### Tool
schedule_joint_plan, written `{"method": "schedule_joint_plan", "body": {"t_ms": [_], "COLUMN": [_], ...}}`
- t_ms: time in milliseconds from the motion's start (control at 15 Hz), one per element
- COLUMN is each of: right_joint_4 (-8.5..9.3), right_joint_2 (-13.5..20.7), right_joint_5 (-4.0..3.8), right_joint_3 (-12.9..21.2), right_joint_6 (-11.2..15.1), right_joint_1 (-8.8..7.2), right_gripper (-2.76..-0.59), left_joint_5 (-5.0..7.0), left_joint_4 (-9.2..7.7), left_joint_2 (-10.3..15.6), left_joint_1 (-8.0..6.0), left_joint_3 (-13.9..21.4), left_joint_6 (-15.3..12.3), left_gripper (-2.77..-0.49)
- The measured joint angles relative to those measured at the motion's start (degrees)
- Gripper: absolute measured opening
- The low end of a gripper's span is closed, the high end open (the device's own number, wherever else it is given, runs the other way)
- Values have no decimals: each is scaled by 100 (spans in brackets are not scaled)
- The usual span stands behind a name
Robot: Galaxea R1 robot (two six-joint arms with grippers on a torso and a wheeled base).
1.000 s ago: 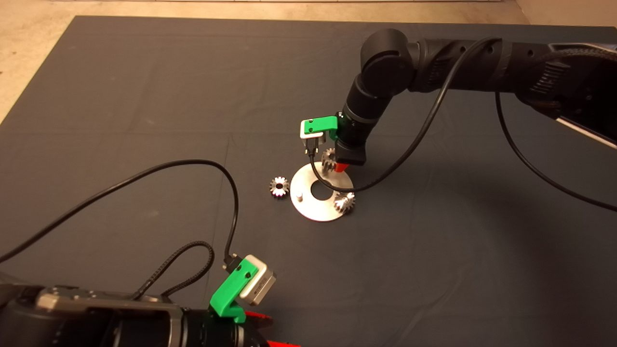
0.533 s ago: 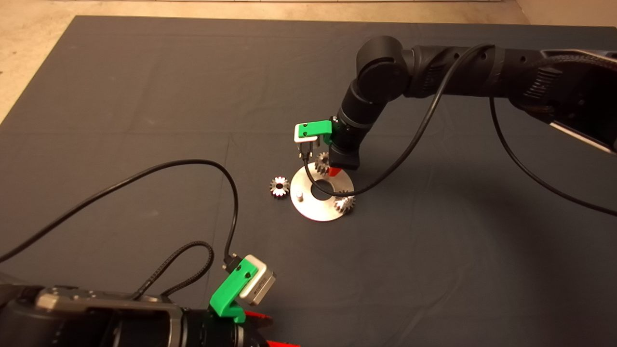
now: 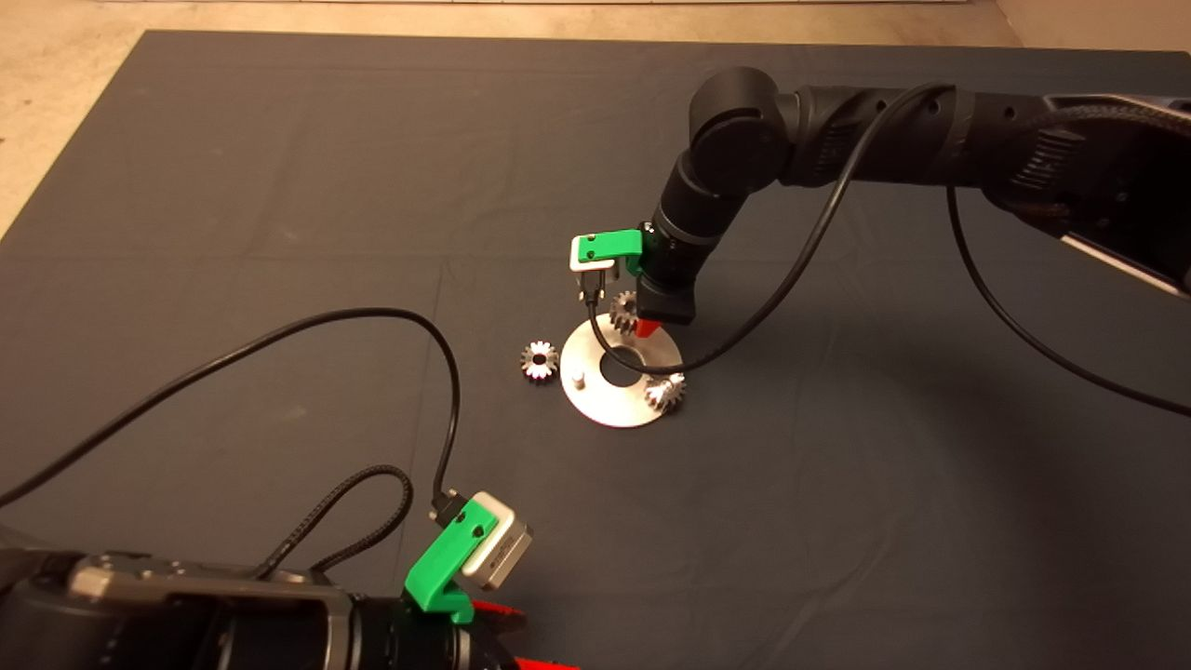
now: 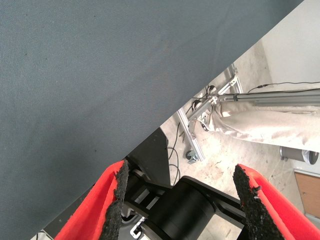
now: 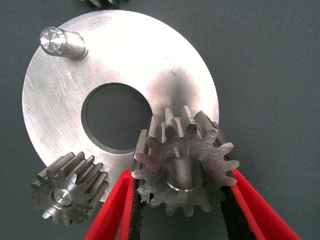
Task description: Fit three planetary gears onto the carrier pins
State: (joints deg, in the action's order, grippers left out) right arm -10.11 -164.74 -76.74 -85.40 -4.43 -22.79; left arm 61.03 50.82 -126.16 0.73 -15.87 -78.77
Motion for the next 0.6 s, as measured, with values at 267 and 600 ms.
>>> {"method": "schedule_joint_plan", "body": {"t_ms": [267, 600], "right_joint_4": [2, 2], "right_joint_2": [-3, -1], "right_joint_5": [-7, -24], "right_joint_3": [-2, 0], "right_joint_6": [-1, -1], "right_joint_1": [1, 0], "right_gripper": [-238, -238], "left_joint_5": [-3, -101], "left_joint_4": [0, 0], "left_joint_2": [48, 146], "left_joint_1": [1, 0], "left_joint_3": [0, 0], "left_joint_6": [0, 0], "left_gripper": [-180, -180]}}
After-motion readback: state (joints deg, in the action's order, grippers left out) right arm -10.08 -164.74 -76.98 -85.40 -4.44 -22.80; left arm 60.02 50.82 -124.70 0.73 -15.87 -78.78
